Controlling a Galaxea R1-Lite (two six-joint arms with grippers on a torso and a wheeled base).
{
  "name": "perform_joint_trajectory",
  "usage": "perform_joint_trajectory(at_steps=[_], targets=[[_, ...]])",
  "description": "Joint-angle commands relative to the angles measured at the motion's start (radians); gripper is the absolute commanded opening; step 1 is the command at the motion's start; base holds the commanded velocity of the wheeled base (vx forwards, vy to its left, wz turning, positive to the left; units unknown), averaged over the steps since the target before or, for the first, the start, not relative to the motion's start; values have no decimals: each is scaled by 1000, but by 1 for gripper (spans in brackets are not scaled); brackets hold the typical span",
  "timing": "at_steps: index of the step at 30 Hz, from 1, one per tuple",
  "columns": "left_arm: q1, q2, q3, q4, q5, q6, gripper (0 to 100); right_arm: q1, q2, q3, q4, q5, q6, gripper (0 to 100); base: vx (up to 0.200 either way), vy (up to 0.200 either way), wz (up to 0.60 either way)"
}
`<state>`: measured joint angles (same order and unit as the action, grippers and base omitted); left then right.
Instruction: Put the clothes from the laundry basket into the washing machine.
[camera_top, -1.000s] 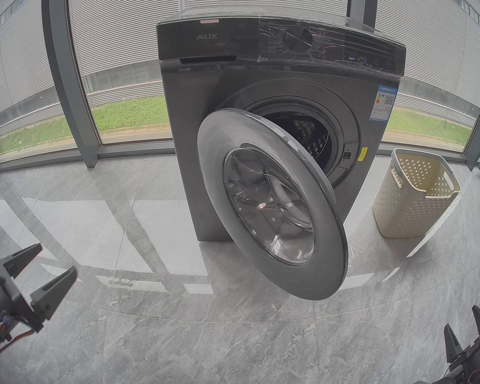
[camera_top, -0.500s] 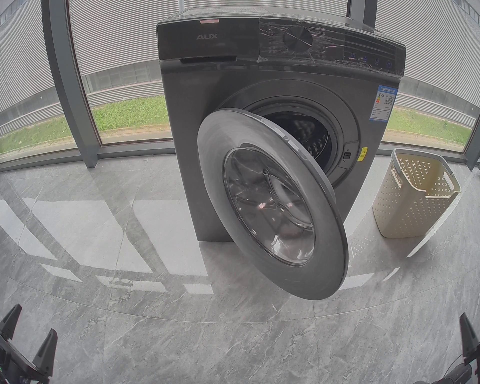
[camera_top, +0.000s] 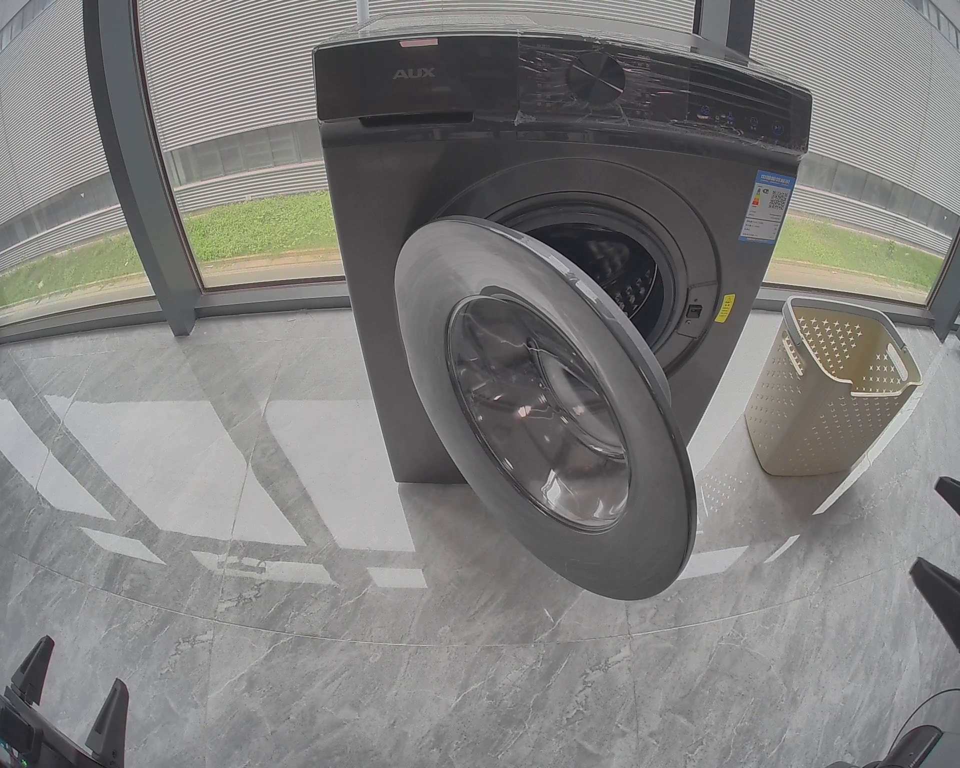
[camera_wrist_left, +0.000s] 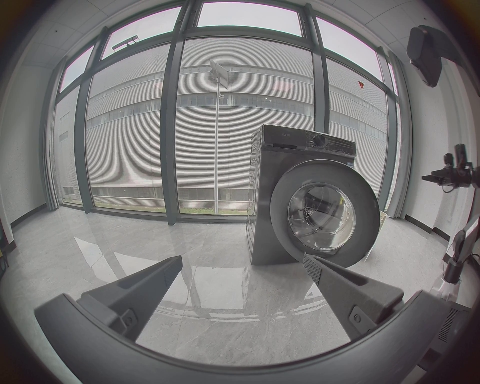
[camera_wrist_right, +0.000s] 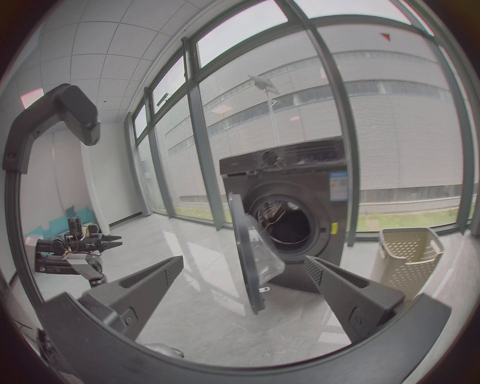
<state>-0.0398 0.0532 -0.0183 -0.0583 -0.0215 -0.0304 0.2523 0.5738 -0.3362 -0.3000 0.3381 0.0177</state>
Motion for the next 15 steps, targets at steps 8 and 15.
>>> perform_joint_trajectory(at_steps=[8, 15], targets=[[44, -53, 18, 60, 63, 9, 100, 153, 572, -47, -265, 56, -4, 100, 0, 0, 0], [38, -53, 18, 60, -15, 37, 100, 156, 716, -70, -334, 55, -2, 100, 0, 0, 0]])
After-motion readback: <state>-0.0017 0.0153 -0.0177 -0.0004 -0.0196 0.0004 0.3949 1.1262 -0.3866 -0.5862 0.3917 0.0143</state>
